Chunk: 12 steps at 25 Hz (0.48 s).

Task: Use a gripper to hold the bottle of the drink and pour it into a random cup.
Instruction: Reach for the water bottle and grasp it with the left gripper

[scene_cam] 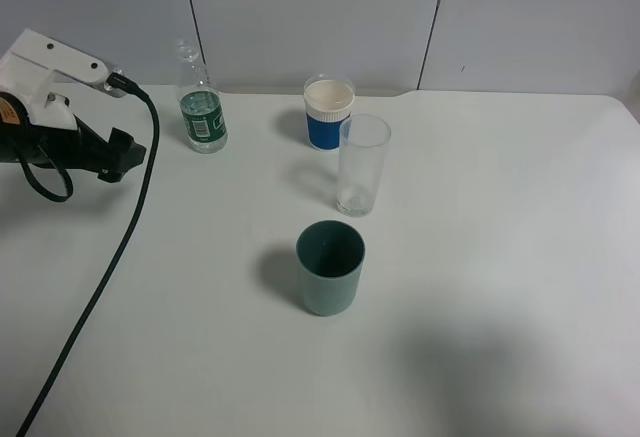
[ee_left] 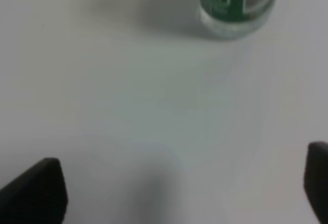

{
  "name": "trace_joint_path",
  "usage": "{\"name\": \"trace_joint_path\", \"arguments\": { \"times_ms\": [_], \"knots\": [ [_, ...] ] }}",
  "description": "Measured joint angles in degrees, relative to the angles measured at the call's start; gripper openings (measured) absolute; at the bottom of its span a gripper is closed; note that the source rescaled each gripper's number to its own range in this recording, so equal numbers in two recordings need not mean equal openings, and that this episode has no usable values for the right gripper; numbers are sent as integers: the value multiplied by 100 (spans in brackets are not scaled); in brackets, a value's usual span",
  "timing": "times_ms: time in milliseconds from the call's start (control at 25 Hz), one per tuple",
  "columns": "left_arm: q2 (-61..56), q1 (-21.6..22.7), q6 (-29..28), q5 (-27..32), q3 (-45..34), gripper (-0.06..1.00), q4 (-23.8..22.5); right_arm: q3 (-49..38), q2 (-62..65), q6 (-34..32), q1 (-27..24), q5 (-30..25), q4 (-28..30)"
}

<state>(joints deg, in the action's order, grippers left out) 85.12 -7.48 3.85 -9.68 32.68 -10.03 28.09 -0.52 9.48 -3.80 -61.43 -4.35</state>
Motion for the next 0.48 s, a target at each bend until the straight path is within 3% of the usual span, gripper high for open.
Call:
{"name": "trace_joint_path", "arguments": {
  "times_ms": [280,480],
  "knots": [
    [593,0,-81,-897,5,100,-379,0,0,0,0,0,0],
    [979,0,-573,-1604,11,100,-940,0,0,0,0,0,0]
  ]
}}
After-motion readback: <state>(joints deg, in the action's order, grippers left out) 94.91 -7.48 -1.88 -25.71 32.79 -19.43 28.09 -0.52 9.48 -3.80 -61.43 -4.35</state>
